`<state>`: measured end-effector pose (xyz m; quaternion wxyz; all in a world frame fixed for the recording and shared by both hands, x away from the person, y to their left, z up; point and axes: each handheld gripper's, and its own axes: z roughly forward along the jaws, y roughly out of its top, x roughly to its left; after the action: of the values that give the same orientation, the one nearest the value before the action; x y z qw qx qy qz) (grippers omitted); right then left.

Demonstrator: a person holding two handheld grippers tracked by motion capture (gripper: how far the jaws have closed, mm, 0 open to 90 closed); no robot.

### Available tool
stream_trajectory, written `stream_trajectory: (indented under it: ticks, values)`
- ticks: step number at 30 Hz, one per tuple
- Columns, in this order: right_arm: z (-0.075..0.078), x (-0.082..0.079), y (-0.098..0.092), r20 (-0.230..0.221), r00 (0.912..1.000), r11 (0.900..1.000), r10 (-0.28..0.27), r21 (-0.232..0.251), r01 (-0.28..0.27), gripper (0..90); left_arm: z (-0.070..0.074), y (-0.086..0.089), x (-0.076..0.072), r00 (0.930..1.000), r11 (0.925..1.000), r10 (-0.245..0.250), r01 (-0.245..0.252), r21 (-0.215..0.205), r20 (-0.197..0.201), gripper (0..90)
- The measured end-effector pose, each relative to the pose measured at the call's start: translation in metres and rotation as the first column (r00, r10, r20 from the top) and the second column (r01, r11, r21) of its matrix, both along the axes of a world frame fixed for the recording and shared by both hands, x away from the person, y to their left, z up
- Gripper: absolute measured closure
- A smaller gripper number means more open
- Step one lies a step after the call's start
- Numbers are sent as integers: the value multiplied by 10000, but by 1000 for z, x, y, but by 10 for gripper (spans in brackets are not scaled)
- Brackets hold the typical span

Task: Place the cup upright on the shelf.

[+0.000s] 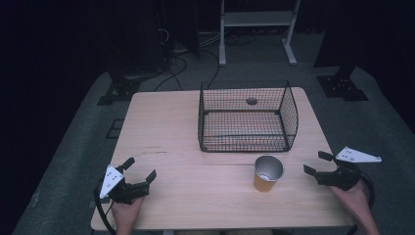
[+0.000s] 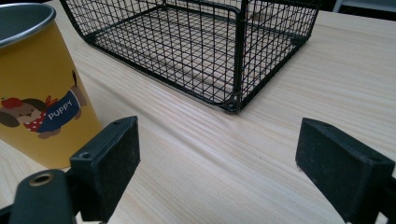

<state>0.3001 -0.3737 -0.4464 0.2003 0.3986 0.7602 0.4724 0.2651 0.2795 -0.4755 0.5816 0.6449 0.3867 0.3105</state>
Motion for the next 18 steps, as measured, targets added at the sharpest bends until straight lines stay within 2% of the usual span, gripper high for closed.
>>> stream_trajectory:
  ticks: [8, 18]
  values:
    - [0, -1, 3, 31, 10000, 10000, 93, 8, -93, 132, 0, 0, -1, 10000, 10000, -11, 11, 1, 16, 24]
    - [2, -6, 21, 141, 9983, 9983, 572, -114, -570, 131, 0, 0, -1, 10000, 10000, -71, 71, 1, 29, 24]
